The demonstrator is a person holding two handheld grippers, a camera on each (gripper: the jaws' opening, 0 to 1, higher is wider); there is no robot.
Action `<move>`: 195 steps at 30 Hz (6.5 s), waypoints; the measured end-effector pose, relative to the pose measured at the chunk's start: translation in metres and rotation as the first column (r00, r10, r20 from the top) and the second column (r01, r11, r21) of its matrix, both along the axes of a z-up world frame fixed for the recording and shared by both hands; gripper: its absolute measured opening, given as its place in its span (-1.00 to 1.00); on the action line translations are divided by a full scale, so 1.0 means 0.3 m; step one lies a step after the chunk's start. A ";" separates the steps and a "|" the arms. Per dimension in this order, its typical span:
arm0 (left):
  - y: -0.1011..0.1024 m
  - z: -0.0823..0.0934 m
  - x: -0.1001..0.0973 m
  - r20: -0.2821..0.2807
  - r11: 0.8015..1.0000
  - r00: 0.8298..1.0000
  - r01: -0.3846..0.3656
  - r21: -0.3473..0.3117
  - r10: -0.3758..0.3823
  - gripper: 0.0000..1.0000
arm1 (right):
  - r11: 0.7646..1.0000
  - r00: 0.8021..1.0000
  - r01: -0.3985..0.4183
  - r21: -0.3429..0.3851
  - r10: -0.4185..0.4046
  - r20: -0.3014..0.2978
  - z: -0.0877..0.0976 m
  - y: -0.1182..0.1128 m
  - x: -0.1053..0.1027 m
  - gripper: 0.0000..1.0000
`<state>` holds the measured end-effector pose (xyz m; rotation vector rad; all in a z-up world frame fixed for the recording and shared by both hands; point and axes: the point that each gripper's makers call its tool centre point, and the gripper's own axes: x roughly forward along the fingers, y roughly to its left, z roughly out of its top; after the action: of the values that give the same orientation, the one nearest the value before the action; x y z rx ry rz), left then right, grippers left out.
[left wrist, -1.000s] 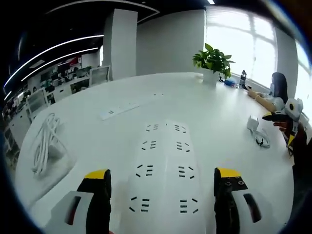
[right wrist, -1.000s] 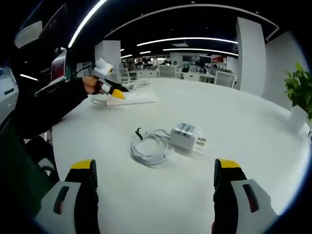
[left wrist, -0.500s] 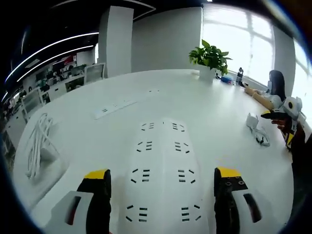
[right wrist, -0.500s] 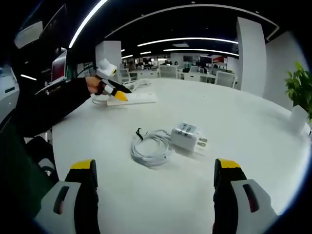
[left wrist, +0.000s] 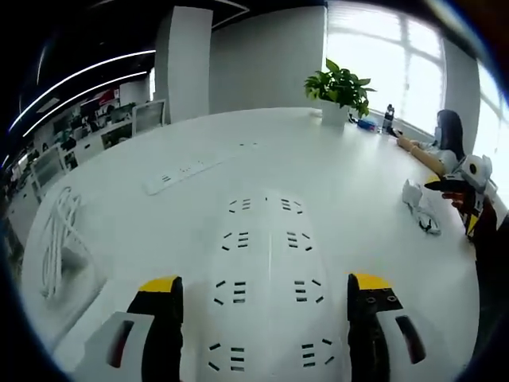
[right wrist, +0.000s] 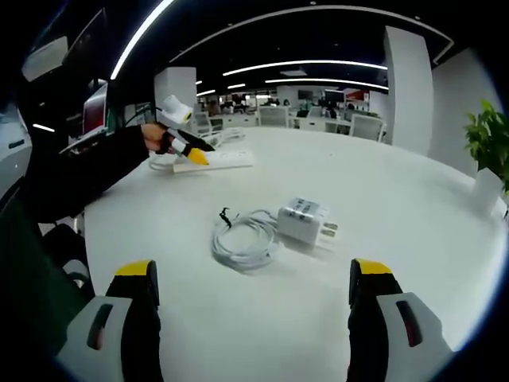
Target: Straighten the power strip on the desk, plug the charger into it
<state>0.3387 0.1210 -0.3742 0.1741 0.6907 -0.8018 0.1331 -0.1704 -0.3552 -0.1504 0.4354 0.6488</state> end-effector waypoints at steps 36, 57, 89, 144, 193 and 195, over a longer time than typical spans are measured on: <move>-0.022 -0.046 0.014 -0.013 0.998 0.999 0.030 0.054 -0.030 0.73 | 1.000 1.000 0.012 0.000 -0.012 -0.008 -0.015 -0.012 -0.002 0.98; -0.039 -0.049 0.011 0.019 0.996 0.998 0.054 0.074 -0.056 0.58 | 1.000 1.000 0.011 0.001 -0.011 -0.006 -0.014 -0.011 0.004 0.96; -0.057 -0.043 0.013 0.050 0.997 0.996 0.071 0.033 -0.072 0.57 | 1.000 1.000 -0.010 0.007 0.010 -0.002 -0.018 0.014 -0.016 0.96; -0.119 -0.033 0.036 0.055 0.980 0.978 0.201 -0.001 -0.200 0.56 | 1.000 1.000 -0.022 0.004 0.022 -0.008 -0.025 0.031 -0.018 0.94; -0.201 -0.040 0.040 0.043 0.938 0.937 0.346 -0.010 -0.346 0.59 | 1.000 1.000 -0.024 0.003 0.024 -0.007 -0.039 0.021 -0.006 0.94; -0.206 -0.039 0.042 0.045 0.936 0.936 0.351 -0.016 -0.350 0.58 | 1.000 1.000 -0.023 0.002 0.023 -0.005 -0.038 0.021 -0.006 0.94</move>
<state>0.3514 0.0593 -0.3858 0.2974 0.6182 -1.1452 0.1315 -0.1642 -0.3666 -0.1521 0.4389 0.6725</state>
